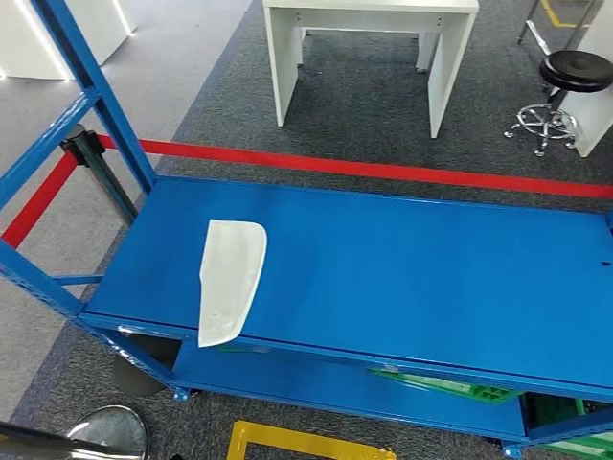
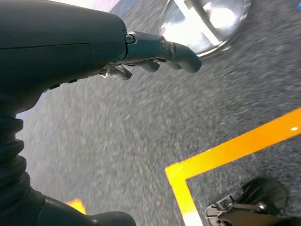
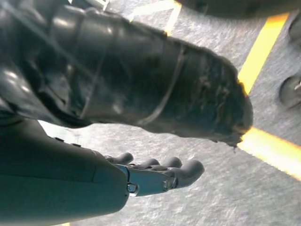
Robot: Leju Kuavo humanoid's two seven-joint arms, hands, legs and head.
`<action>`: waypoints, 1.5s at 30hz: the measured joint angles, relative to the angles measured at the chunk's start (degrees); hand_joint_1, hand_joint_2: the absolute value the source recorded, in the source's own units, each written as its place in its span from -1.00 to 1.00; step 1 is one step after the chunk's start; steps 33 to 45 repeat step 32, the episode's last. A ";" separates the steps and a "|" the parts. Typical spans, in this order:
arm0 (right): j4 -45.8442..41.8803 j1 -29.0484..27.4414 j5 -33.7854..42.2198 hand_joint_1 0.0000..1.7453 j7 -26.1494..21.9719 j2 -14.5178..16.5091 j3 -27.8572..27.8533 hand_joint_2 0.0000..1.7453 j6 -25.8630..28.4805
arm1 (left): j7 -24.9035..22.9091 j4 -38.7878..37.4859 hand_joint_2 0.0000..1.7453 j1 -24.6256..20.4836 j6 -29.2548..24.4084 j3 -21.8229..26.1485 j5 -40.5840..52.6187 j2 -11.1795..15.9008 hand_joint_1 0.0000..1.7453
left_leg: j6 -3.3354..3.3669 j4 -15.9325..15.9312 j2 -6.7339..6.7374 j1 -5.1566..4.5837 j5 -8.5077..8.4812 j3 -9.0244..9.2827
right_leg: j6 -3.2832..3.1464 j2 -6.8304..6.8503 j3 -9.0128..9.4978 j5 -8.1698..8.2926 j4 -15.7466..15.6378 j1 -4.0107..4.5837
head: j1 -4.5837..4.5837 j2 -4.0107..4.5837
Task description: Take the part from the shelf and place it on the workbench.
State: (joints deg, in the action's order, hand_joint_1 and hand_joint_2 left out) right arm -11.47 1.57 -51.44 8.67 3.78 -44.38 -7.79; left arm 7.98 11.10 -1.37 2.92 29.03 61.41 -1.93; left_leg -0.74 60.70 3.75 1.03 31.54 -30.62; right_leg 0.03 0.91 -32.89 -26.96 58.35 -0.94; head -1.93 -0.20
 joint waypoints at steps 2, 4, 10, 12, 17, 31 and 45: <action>0.00 0.15 -0.27 -1.00 0.01 0.00 -0.01 -1.00 0.41 | -0.08 -0.01 1.00 0.27 -0.03 0.01 0.09 -0.01 -1.00 | -0.06 7.55 -2.46 0.04 3.91 -3.32 | -0.53 -0.91 -0.12 0.09 -0.01 0.10 | 0.34 0.00; 0.00 0.19 -0.67 -1.00 0.01 0.00 0.00 -1.00 0.84 | -0.20 -0.02 1.00 0.48 -0.05 0.02 0.23 0.02 -1.00 | 0.19 13.21 -3.14 -0.09 5.52 -6.12 | -0.74 -1.81 -0.11 0.11 -0.01 0.37 | 0.64 0.00; 0.05 0.15 -1.34 -1.00 0.11 0.29 0.01 1.00 0.80 | -0.42 -0.02 1.00 0.34 -0.05 0.02 0.52 0.11 -1.00 | 2.50 -1.93 -4.02 -1.03 -3.20 -0.33 | -0.40 -3.22 -0.09 0.05 0.25 1.14 | 0.81 -0.01; 0.07 0.18 -1.46 -1.00 0.10 0.33 0.01 1.00 0.97 | -0.46 -0.03 1.00 0.32 -0.06 0.03 0.55 0.07 -1.00 | 1.69 -2.82 -4.02 -1.04 -3.24 -0.17 | -0.47 -3.28 -0.33 -0.02 0.37 1.19 | 0.84 -0.01; 0.07 0.11 -1.54 -1.00 0.10 0.34 0.01 1.00 1.28 | -0.48 -0.03 1.00 0.38 -0.08 0.07 0.55 -0.03 -1.00 | 1.60 -2.87 -4.04 -1.22 -3.37 -0.25 | -0.10 -3.25 -0.15 0.30 -0.05 0.96 | 0.85 0.00; 0.04 0.08 -2.04 -1.00 -2.47 0.37 0.01 1.00 5.30 | -0.59 -0.04 1.00 0.34 -0.75 0.22 0.37 -0.23 -1.00 | 2.17 -2.83 -4.04 -1.41 -3.38 -0.38 | 0.48 -3.26 -0.14 0.41 -0.25 0.77 | 0.89 -0.02; 0.04 0.08 -2.04 -1.00 -3.05 0.38 0.01 1.00 5.55 | -0.59 -0.04 1.00 0.34 -0.82 0.27 0.31 -0.24 -1.00 | 2.17 -2.83 -4.04 -1.41 -3.38 -0.38 | 0.48 -3.26 -0.14 0.40 -0.25 0.77 | 0.89 -0.02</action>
